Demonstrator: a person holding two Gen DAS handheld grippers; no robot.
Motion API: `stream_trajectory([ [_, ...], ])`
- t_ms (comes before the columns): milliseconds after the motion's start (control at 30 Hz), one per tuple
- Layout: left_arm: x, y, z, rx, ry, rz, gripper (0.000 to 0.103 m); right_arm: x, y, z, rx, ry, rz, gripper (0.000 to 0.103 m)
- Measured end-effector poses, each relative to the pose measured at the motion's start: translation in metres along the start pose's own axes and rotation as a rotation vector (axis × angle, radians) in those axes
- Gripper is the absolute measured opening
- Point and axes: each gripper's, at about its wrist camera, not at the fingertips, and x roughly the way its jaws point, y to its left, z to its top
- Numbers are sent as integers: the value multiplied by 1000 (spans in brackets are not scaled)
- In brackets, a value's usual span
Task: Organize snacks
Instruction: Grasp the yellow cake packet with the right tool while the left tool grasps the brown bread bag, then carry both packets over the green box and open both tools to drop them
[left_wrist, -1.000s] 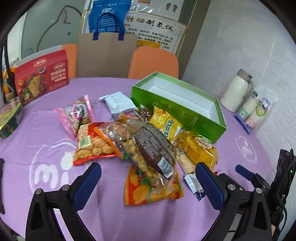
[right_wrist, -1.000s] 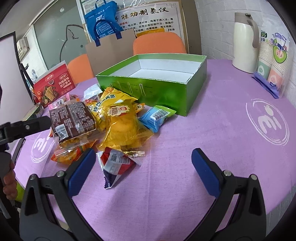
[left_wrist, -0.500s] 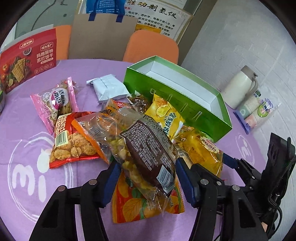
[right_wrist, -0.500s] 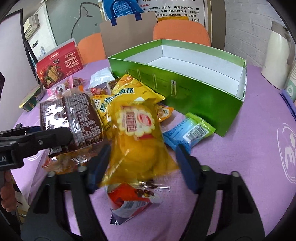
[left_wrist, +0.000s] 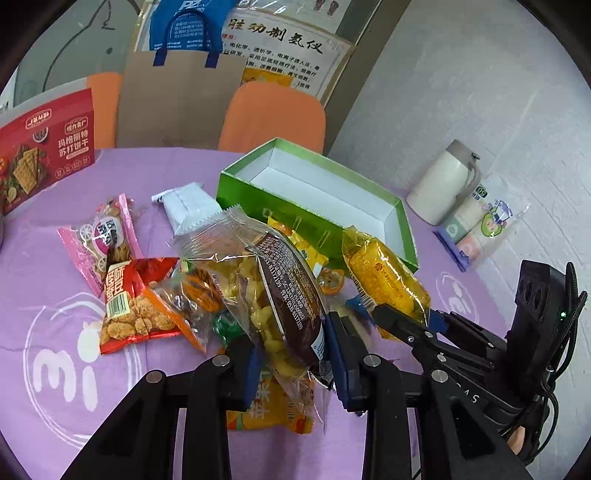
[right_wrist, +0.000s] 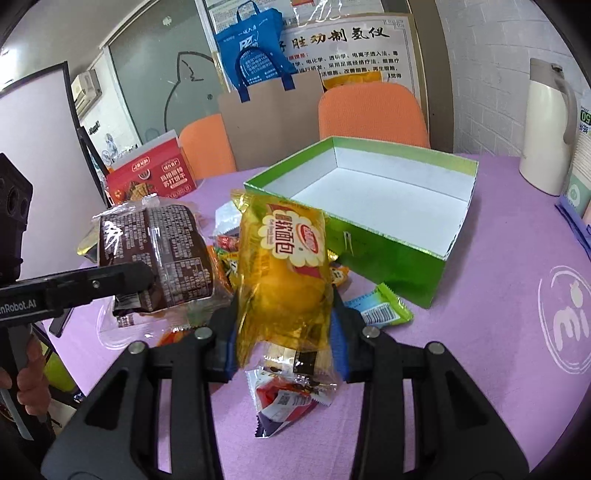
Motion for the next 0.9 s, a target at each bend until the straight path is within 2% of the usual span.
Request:
stream_trajectory([
  [200,-28,-12,30,32,-69,-56,32,-6,-10,24,10,-56,-42,41],
  [400,-30,-28,75,66,-117,-91,32,8,-34,43,55,-73,-115,42],
  [633,22,-43,122,91,-105,-123,32,35,-59,61,50,-58,-184,42],
  [767,76,-42,140,79,-39,-107,32,56,-70,66,46,-20,-188,42],
  [900,120,-41,140,85,34,-67,32,81,-75,69,30,17,-175,44],
])
